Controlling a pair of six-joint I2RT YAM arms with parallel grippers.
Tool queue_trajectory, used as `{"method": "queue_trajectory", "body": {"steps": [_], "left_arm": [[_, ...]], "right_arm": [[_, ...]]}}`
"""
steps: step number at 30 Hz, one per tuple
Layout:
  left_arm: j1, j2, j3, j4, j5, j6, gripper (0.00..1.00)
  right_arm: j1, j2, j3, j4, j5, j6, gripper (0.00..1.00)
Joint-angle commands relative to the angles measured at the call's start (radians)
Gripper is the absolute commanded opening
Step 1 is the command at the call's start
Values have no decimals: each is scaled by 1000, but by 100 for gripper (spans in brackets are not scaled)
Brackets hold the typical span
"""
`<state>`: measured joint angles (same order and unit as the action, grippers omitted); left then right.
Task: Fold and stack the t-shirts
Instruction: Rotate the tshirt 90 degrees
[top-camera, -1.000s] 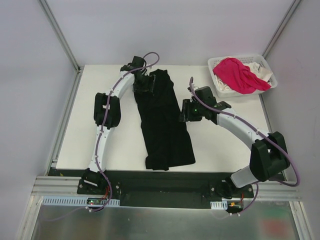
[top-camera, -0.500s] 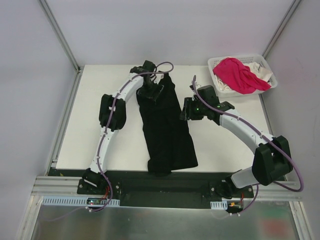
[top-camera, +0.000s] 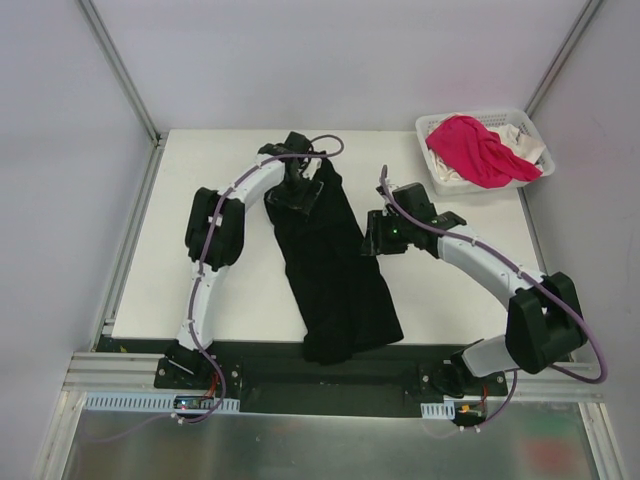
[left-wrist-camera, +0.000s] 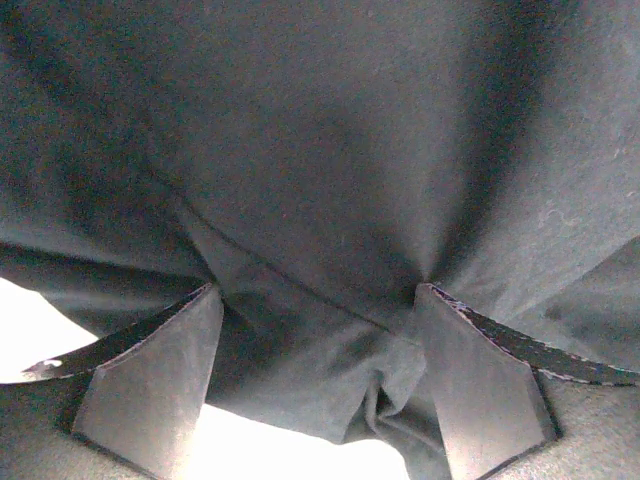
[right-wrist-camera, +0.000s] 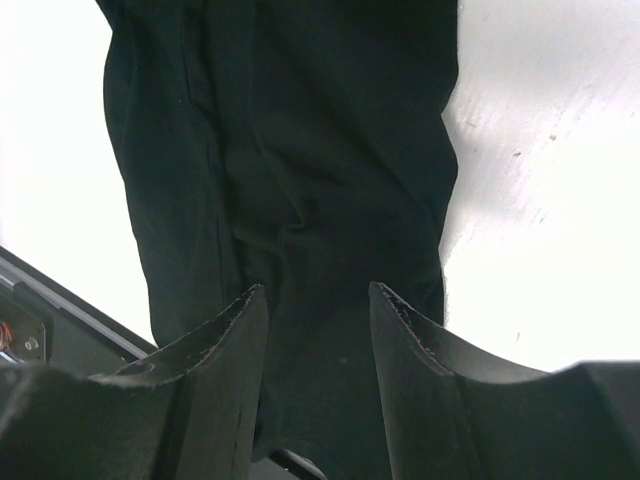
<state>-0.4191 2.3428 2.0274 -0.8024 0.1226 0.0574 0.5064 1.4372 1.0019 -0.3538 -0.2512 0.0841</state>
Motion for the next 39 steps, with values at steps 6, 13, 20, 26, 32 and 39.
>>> {"method": "queue_trajectory", "body": {"steps": [6, 13, 20, 26, 32, 39], "left_arm": [[20, -301, -140, 121, -328, -200, 79], [20, -411, -199, 144, -359, -309, 79], [17, -507, -343, 172, -342, -346, 80], [17, -566, -433, 227, -400, -399, 80], [43, -521, -379, 236, -457, -456, 79], [59, -462, -312, 239, -373, -488, 78]], "right_arm": [[14, -106, -11, -51, 4, -44, 48], [11, -97, 10, -34, 35, -69, 48], [0, 282, 302, -20, 50, -72, 47], [-25, 408, 405, -17, -20, -53, 47], [-52, 289, 242, 27, -3, -49, 48], [-63, 172, 94, 73, 15, -38, 48]]}}
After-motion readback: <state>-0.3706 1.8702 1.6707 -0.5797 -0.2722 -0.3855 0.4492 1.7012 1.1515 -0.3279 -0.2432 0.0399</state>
